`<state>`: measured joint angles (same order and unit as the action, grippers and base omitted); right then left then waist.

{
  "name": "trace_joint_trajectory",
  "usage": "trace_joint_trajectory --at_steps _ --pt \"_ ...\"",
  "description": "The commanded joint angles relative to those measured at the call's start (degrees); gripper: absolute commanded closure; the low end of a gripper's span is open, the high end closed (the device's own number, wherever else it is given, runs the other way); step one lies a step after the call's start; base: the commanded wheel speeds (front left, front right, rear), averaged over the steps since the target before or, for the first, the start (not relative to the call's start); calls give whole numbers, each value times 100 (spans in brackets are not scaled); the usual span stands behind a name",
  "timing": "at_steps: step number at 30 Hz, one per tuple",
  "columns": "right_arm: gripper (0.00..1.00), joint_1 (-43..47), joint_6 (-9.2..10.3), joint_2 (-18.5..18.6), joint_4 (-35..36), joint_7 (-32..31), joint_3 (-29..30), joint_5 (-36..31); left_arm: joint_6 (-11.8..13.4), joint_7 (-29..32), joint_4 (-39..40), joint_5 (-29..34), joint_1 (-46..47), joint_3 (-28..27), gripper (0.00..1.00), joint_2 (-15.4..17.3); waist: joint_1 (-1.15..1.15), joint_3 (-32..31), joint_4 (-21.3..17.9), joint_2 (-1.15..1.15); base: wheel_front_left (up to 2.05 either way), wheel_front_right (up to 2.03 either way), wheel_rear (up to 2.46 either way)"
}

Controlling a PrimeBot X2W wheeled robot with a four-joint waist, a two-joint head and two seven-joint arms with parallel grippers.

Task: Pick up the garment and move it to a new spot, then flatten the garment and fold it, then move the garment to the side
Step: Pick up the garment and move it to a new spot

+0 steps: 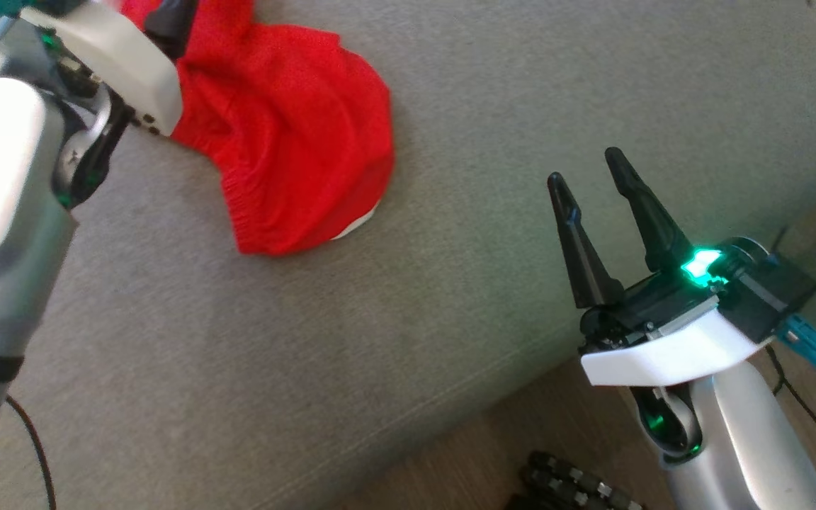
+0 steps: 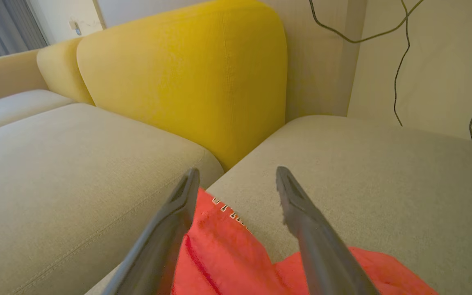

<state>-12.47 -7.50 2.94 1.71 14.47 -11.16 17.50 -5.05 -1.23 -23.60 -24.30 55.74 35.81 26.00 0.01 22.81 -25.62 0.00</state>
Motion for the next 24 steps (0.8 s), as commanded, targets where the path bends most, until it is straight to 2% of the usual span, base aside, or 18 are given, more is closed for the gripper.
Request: trace_joint_trajectory --at_steps 1,11,18,20,24 --pt "0 -82 1 -6 236 52 -82 -91 55 -198 193 -34 163 -246 0 102 -1 -133 261 0 0 0 0" --pt "0 95 1 -6 62 52 -20 -594 861 -1136 724 -609 -1548 -621 0 -395 -1 -735 1536 0 0 0 0" --pt "0 318 1 -6 -167 52 237 -929 1533 -1368 1372 -537 -3041 -910 0 -784 -1 -1157 2293 0 0 0 0" --pt "0 411 1 -6 -224 52 303 -994 1616 -1373 1693 -428 -3469 -1102 0 -938 -1 -1284 2449 0 0 0 0" --pt "0 614 1 -6 -305 52 407 -1075 1597 -1375 2266 6 -4290 -1461 0 -1196 -1 -1522 2640 0 0 0 0"
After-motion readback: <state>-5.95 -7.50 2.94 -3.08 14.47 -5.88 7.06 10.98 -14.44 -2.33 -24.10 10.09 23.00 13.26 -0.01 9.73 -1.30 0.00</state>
